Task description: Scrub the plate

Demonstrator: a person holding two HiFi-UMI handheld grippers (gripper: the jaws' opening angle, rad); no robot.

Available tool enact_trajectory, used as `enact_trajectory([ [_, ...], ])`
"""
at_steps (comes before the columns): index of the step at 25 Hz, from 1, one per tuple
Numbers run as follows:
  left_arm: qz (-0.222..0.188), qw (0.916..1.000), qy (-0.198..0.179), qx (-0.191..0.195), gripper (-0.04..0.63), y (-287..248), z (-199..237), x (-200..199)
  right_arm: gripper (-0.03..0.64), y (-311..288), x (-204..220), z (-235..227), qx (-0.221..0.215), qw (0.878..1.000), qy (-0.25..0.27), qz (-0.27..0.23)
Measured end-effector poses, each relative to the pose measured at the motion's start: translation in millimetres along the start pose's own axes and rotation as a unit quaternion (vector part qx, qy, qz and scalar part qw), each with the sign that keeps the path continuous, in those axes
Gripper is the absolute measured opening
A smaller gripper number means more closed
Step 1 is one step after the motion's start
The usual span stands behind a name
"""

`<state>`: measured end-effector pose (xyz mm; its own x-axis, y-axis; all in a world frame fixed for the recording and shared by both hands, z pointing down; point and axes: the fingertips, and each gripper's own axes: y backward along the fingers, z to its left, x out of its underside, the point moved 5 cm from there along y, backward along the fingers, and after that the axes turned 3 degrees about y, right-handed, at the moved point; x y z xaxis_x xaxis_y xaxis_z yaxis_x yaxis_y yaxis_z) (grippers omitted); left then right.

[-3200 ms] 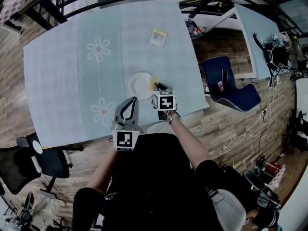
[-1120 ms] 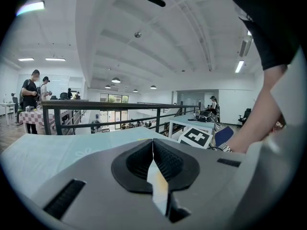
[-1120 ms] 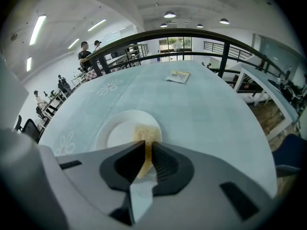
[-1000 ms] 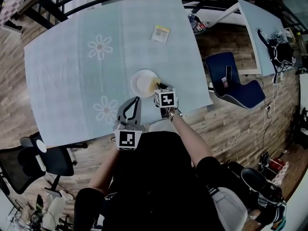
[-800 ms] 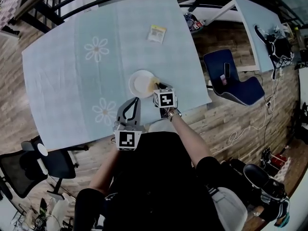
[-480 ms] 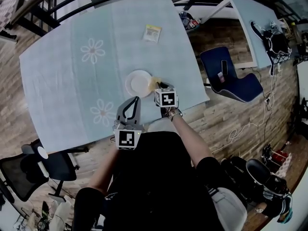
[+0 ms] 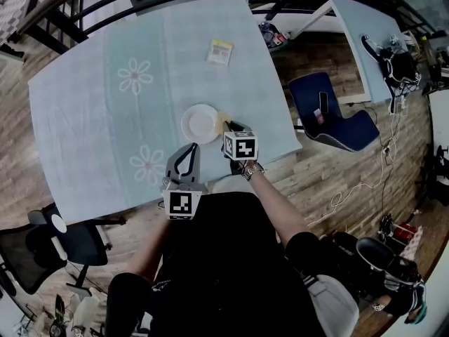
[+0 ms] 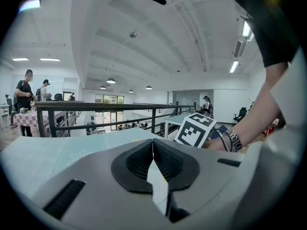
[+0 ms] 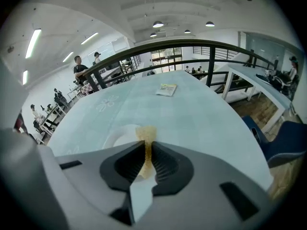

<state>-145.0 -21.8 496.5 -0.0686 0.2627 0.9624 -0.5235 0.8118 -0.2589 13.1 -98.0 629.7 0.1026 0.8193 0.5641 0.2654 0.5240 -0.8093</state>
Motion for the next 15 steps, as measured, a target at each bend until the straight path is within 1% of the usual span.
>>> enact_trajectory([
  [6, -0.002, 0.9996, 0.006, -0.026, 0.014, 9.9, 8.2, 1.2, 0.049, -8.6, 0.7, 35.8, -0.05, 0.999, 0.01, 0.014],
  [11, 0.001, 0.9986, 0.014, -0.05, 0.014, 21.1, 19.2, 4.8, 0.048, -18.9, 3.2, 62.5, -0.079, 0.996, 0.023, 0.031],
  [15, 0.001, 0.998, 0.019, -0.061, 0.014, 28.3, 25.8, 7.3, 0.049, -27.3, 9.5, 79.8, -0.098, 0.994, 0.027, 0.05],
])
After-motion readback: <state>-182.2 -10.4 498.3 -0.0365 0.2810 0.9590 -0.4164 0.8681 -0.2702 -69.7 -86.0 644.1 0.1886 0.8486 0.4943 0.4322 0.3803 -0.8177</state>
